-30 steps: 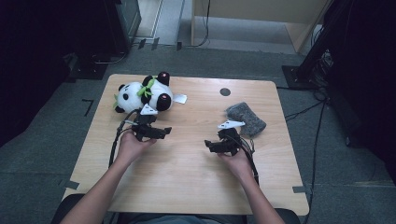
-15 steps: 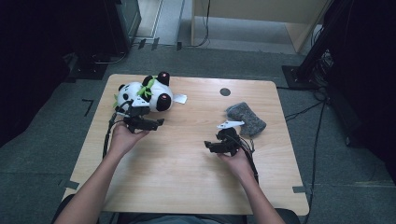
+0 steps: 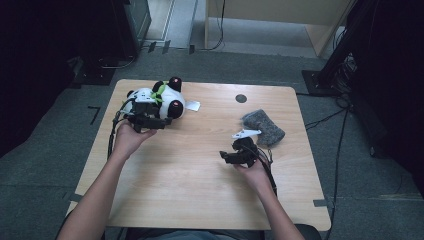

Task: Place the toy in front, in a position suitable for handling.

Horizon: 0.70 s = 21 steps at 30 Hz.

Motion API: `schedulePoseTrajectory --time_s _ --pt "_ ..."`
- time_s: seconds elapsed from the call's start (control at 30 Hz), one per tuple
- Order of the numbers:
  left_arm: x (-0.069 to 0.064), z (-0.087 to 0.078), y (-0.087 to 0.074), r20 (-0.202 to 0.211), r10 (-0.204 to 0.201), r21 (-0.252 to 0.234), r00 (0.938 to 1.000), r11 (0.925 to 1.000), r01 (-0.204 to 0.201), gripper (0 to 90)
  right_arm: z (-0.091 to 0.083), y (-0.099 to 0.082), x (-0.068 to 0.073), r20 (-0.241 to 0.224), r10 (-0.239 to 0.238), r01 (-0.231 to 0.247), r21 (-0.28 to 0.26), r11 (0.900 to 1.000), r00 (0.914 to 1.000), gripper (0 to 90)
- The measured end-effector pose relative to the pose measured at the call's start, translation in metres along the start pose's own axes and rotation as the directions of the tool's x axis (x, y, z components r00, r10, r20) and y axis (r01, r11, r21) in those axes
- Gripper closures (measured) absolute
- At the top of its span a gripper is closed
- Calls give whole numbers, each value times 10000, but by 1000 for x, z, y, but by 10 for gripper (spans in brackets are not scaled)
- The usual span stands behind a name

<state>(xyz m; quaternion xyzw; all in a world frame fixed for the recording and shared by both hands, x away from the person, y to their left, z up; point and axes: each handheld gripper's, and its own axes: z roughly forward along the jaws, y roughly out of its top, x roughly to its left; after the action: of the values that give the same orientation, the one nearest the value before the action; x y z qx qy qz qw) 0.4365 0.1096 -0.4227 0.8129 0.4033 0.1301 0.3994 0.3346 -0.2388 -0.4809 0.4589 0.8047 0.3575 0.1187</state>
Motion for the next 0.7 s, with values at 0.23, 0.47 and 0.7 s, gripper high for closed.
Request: schedulePoseTrajectory --time_s 0.23,0.47,0.7 --pt "10 -1 8 -203 -159 -264 9997 9995 153 238 -4 -1 0 -115 59 -58 61 10000 9999 383" --pt "26 -2 22 -638 -224 -322 9977 9993 203 254 -7 -5 -2 -110 121 -120 41 9999 9999 384" --pt "41 7 32 -1117 -259 -311 9934 9993 226 280 -10 -10 -4 -105 229 -229 -25 9997 9997 384"
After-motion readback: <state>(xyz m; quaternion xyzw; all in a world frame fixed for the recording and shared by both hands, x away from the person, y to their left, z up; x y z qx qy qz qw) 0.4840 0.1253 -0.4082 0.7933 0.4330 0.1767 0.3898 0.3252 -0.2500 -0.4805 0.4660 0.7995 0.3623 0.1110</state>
